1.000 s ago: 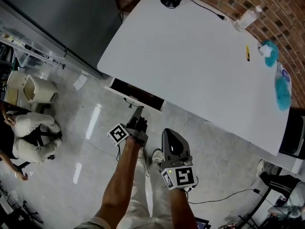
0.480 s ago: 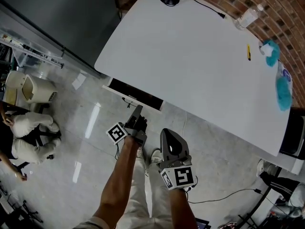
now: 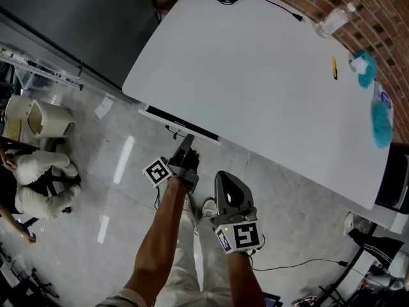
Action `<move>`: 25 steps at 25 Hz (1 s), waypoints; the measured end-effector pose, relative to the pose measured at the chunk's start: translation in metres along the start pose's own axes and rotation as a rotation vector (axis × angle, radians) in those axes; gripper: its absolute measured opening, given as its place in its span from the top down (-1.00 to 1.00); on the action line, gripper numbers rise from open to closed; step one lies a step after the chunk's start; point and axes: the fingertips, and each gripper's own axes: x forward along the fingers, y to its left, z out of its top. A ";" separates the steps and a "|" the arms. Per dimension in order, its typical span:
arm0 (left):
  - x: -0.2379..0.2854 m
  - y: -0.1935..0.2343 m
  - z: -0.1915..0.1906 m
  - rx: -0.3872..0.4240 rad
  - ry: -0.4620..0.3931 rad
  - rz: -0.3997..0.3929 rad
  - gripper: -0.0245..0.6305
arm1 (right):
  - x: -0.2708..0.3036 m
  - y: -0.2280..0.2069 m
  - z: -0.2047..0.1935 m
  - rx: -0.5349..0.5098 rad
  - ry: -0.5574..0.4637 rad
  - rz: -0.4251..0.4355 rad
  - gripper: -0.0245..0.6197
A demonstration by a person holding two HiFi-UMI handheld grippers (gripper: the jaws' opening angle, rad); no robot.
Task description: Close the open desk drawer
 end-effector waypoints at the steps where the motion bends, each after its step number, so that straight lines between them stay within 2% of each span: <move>1: 0.001 0.000 0.000 0.001 0.000 -0.002 0.91 | 0.001 -0.002 0.000 -0.001 0.000 -0.003 0.92; 15: 0.036 -0.001 0.008 0.011 -0.002 -0.014 0.91 | 0.018 -0.011 0.007 0.002 -0.007 -0.002 0.92; 25: 0.068 -0.014 0.014 0.015 0.013 -0.055 0.91 | 0.023 -0.017 0.004 0.007 0.014 -0.009 0.92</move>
